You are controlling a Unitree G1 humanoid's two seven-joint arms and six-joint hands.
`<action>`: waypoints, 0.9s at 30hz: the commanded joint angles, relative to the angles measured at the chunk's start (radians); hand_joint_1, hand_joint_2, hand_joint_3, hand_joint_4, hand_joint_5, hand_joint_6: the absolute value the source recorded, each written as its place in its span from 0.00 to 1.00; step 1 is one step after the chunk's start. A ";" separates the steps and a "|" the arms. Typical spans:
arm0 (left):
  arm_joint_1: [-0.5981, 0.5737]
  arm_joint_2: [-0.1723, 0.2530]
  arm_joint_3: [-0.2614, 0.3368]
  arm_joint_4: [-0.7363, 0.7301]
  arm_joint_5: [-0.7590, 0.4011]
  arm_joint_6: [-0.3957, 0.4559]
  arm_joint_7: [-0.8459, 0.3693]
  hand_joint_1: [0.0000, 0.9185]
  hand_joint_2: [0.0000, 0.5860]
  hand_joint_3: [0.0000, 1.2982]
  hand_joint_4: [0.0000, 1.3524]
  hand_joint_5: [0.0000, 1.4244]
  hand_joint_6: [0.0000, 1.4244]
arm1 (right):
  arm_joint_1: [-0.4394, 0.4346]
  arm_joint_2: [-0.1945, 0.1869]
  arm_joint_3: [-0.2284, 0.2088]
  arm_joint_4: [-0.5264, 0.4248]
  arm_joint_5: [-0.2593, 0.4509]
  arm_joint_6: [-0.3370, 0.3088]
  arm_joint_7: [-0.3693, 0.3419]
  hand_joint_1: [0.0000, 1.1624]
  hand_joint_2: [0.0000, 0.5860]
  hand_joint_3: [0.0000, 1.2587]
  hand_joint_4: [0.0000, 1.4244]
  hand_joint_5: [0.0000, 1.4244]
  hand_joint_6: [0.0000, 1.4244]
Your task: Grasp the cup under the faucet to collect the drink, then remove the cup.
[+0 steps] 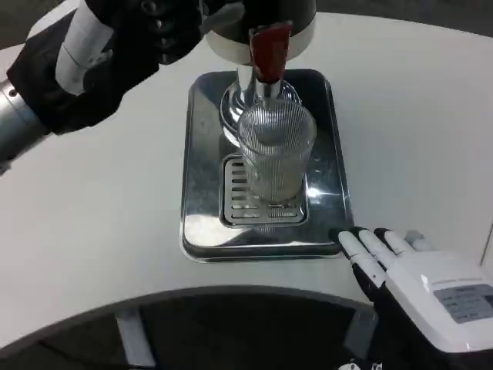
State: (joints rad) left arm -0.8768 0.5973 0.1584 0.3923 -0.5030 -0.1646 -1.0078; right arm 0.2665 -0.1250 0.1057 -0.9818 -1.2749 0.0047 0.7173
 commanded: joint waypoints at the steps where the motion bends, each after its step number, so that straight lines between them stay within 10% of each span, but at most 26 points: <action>1: -0.052 -0.019 0.003 0.079 0.013 0.009 -0.036 0.00 0.08 0.00 0.00 0.02 0.00 | 0.021 0.008 0.006 -0.017 -0.009 -0.008 0.010 0.56 0.60 0.00 0.00 0.00 0.00; 27: -0.309 -0.164 -0.022 0.413 0.109 -0.099 -0.169 0.00 0.08 0.00 0.00 0.03 0.00 | 0.054 0.053 0.029 -0.037 -0.059 -0.019 -0.001 0.56 0.60 0.00 0.00 0.00 0.00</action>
State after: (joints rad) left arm -1.1500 0.4423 0.1396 0.7874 -0.4122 -0.2421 -1.1563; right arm 0.3040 -0.0815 0.1290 -0.9999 -1.3269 -0.0016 0.7176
